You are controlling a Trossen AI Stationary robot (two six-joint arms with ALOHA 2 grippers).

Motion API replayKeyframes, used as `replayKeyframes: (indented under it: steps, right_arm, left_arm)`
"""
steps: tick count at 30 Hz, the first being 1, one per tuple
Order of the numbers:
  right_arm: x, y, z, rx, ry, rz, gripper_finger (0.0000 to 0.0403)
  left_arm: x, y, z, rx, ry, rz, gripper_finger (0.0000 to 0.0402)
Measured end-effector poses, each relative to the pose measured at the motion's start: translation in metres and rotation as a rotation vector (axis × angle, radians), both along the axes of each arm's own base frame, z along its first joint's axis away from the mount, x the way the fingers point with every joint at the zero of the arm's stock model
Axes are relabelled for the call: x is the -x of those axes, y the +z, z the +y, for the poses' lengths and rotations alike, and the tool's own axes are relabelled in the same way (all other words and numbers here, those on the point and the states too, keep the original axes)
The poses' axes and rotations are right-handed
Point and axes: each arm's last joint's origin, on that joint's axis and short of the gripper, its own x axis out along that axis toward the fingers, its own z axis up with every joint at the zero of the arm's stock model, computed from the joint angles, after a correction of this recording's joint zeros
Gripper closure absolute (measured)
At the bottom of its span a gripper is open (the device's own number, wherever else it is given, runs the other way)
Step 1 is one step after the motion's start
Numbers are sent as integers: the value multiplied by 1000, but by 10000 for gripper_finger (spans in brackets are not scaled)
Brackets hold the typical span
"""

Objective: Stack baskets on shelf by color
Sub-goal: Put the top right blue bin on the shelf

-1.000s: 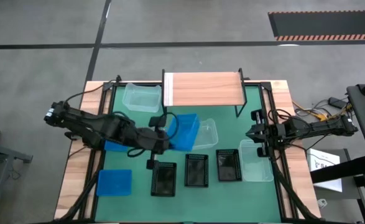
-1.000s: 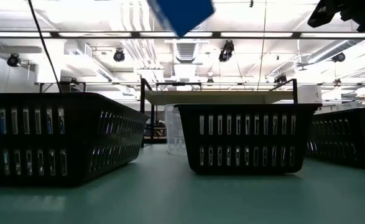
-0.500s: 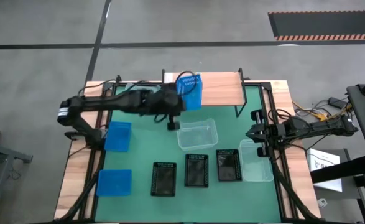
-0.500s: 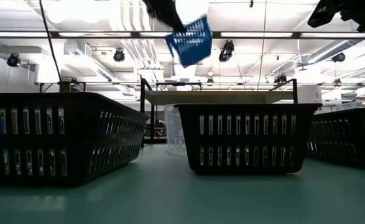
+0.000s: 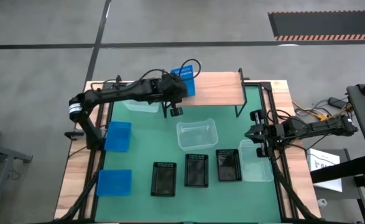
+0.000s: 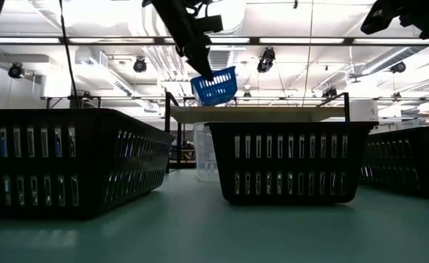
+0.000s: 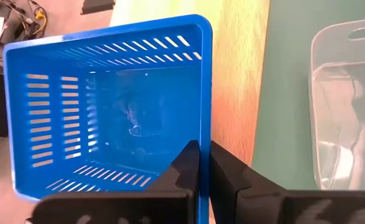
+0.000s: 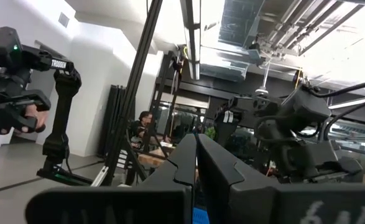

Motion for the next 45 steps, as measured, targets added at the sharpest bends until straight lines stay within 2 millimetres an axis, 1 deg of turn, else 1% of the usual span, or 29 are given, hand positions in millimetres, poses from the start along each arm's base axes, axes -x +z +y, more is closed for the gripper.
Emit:
replayKeyframes:
  steps: [7, 19, 23, 26, 29, 32, 35, 38, 43, 45]
  right_arm:
    - [0, 0, 0, 0, 0, 1, 394]
    - [0, 0, 0, -2, 1, 2, 394]
    - [0, 0, 0, -2, 1, 2, 394]
    - [0, 0, 0, -2, 1, 2, 394]
    - [0, 0, 0, -2, 1, 2, 394]
    - [0, 0, 0, -2, 1, 2, 394]
    - [0, 0, 0, -2, 1, 3, 394]
    - [0, -1, 0, -10, 4, 9, 394]
    - [-1, -1, 0, -26, 10, 18, 394]
    - [-1, -1, -1, -62, -14, 26, 394]
  left_arm:
    - [1, -2, 0, 9, 0, 22, 395]
    - [0, -1, 0, 10, -3, 7, 333]
    - [-2, 8, -2, 1, -8, -22, 323]
    - [-9, 19, -7, -14, -36, -120, 322]
    - [-21, 28, -12, -24, -75, -295, 322]
    - [-35, 31, -11, -60, -89, -460, 322]
    - [-50, 20, -6, -76, -88, -505, 322]
    - [-59, 6, -2, -74, -79, -486, 322]
    - [-64, -5, 8, -96, -30, -460, 322]
    - [-64, -8, 10, -97, -17, -437, 322]
